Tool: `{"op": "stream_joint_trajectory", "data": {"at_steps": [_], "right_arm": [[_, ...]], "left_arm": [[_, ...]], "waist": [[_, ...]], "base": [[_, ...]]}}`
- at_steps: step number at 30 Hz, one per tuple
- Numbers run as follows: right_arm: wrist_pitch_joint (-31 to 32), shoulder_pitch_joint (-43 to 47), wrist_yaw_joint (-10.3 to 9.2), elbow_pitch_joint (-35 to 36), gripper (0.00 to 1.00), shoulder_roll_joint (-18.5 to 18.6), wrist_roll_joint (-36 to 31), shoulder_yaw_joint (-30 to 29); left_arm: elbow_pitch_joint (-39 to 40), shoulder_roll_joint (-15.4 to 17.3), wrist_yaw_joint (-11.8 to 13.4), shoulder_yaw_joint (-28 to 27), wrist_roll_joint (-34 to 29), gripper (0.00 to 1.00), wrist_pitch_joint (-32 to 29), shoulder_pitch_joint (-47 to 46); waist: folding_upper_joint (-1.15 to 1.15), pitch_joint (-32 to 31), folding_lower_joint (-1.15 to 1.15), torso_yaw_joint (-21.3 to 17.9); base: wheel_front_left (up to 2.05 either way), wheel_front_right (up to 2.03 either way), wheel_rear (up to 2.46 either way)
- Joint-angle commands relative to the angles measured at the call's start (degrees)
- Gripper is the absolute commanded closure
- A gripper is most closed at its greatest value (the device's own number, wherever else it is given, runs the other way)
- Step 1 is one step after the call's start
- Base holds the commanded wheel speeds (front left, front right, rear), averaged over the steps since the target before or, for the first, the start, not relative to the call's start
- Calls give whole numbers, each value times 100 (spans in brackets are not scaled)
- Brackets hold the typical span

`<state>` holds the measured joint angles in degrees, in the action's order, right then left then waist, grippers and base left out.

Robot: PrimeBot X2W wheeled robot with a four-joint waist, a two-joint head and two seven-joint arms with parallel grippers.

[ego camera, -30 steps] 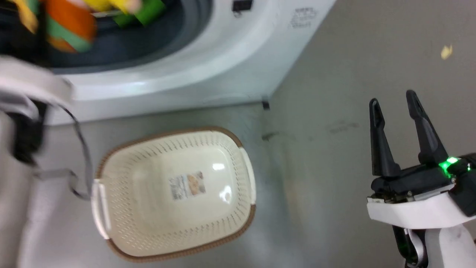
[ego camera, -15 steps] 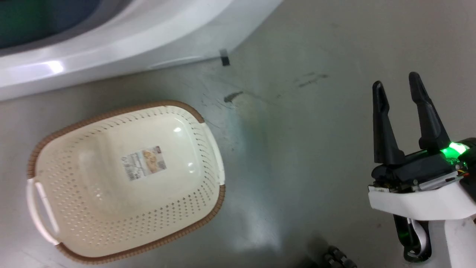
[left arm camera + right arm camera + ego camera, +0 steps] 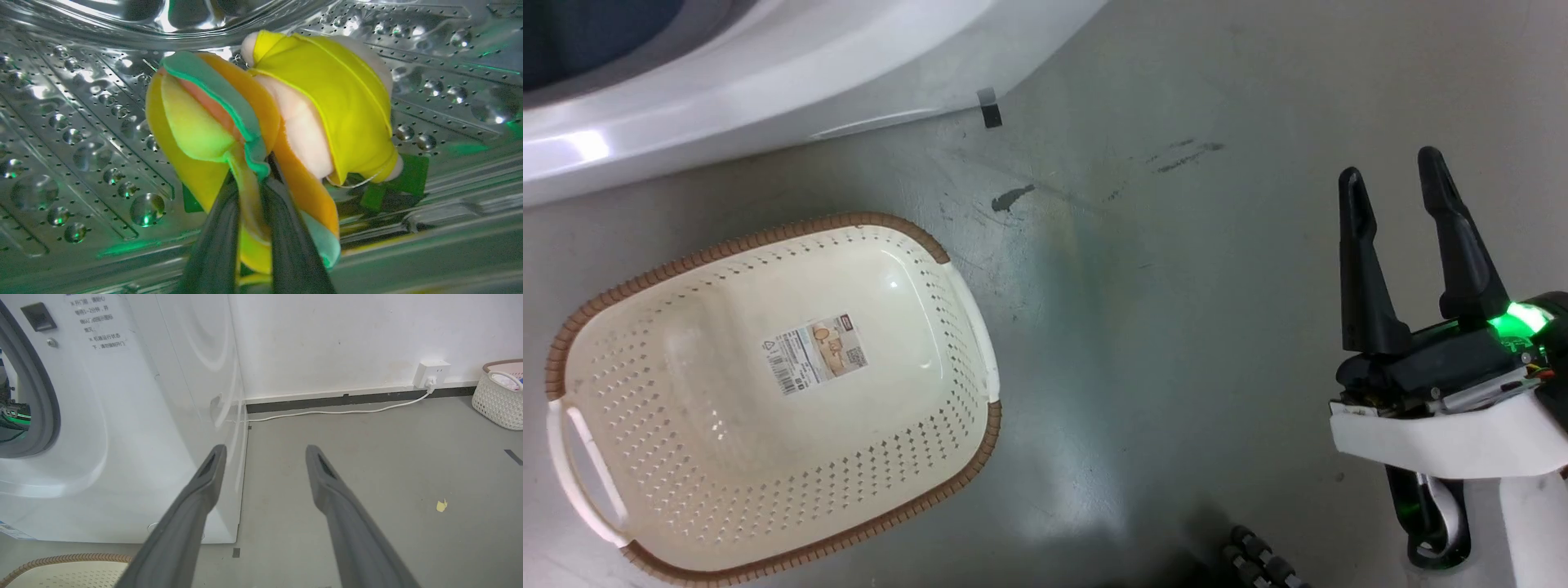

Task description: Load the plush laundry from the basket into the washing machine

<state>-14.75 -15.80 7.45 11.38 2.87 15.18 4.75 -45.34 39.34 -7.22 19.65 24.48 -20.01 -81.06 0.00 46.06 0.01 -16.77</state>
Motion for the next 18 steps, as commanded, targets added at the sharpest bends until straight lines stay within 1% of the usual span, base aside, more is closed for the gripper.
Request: {"op": "stream_joint_trajectory", "data": {"at_steps": [1,2,3,4,5,6,7,8,9,10,11,12,15,18], "right_arm": [[-25,-95,3,-2,0,0,-1,-13],[-25,-94,3,-11,0,0,-68,-42],[-25,-81,3,-20,0,0,-134,-70],[-25,-81,3,-20,0,0,-134,-70],[-25,-62,3,-39,0,0,-208,-109],[-25,-62,3,-39,0,0,-208,-109],[-25,-49,3,-56,0,0,-250,-128],[-25,-17,3,-90,0,0,-348,-154],[-25,-17,3,-90,0,0,-348,-154],[-25,10,3,-109,0,0,-395,-166],[-25,40,3,-126,0,0,-444,-187],[-25,169,3,-168,0,0,-611,-225],[-25,294,3,-214,0,0,-762,-253],[-25,449,3,-260,0,0,-884,-294]], "left_arm": [[-31,-15,-19,25,22,74,41,-47],[-145,-89,-22,115,65,0,211,30],[-220,-162,-23,151,128,0,381,133],[-220,-162,-23,151,128,0,381,133],[-284,-244,-24,198,184,0,584,277],[-284,-244,-24,198,184,0,584,277],[-305,-301,-24,222,226,0,718,375],[-314,-414,-25,289,317,0,995,601],[-314,-414,-25,289,317,0,995,601],[-307,-468,-25,324,371,0,1131,731],[-290,-542,-25,385,430,0,1261,881],[-162,-703,-25,503,631,0,1652,1302],[13,-828,-25,578,733,0,2088,1743],[212,-1045,22,534,879,0,2532,2280]], "waist": [[0,-42,-1,24],[0,-196,-1,101],[0,-354,-1,173],[0,-354,-1,173],[0,-546,-1,259],[0,-546,-1,259],[0,-670,-1,310],[0,-930,-1,415],[0,-930,-1,415],[0,-1068,-1,468],[0,-1230,-1,536],[0,-1680,-1,741],[0,-2138,-1,950],[0,-2622,-1,1170]], "base": [[0,0,0],[0,0,0],[0,0,0],[0,0,0],[0,0,0],[0,0,0],[0,0,0],[0,0,0],[0,0,0],[0,0,0],[0,0,0],[0,0,0],[0,0,0],[0,0,0]]}}
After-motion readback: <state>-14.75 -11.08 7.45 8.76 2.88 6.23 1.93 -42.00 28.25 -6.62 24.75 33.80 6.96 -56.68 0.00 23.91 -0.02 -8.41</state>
